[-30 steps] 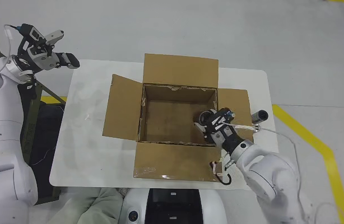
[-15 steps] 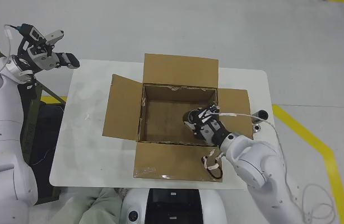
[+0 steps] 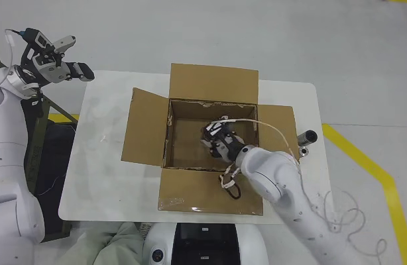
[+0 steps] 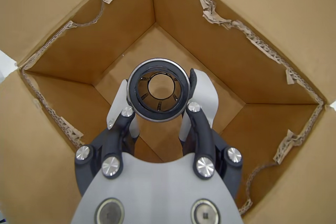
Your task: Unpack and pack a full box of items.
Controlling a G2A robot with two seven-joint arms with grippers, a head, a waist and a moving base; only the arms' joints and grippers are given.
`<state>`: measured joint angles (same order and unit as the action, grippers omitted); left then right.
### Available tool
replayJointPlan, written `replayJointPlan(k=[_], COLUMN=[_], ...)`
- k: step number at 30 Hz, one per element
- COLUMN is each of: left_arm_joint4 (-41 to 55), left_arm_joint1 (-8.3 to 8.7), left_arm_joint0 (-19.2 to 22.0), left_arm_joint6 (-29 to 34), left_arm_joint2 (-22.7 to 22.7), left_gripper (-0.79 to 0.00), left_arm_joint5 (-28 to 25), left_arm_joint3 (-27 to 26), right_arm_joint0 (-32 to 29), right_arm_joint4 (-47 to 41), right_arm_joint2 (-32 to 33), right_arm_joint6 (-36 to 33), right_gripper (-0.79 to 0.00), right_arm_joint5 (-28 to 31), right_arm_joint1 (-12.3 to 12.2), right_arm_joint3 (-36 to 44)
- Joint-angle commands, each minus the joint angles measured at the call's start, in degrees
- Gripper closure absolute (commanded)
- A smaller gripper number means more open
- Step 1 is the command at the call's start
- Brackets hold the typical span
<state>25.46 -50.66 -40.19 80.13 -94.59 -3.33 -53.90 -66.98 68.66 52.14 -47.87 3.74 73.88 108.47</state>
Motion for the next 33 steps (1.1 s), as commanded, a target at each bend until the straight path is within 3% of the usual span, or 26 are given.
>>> replayJointPlan(k=[1,24,33], left_arm_joint4=[0.0,0.0,0.0], left_arm_joint1=[0.0,0.0,0.0], left_arm_joint0=[0.0,0.0,0.0], left_arm_joint6=[0.0,0.0,0.0], left_arm_joint2=[0.0,0.0,0.0], left_gripper=[-0.785,-0.785,-0.785], left_arm_joint5=[0.0,0.0,0.0], left_arm_joint3=[0.0,0.0,0.0], right_arm_joint0=[1.49,13.48,15.55], right_arm_joint4=[0.25,-3.21,-4.52], right_arm_joint2=[-1.74,-9.34,-10.68], right_arm_joint6=[0.03,-0.99,-0.23], right_gripper=[0.0,0.0,0.0], right_arm_joint5=[-0.8,-3.92,-3.77], right_arm_joint1=[0.52,5.44,6.91], right_arm_joint3=[-1.67,-19.4,-24.6])
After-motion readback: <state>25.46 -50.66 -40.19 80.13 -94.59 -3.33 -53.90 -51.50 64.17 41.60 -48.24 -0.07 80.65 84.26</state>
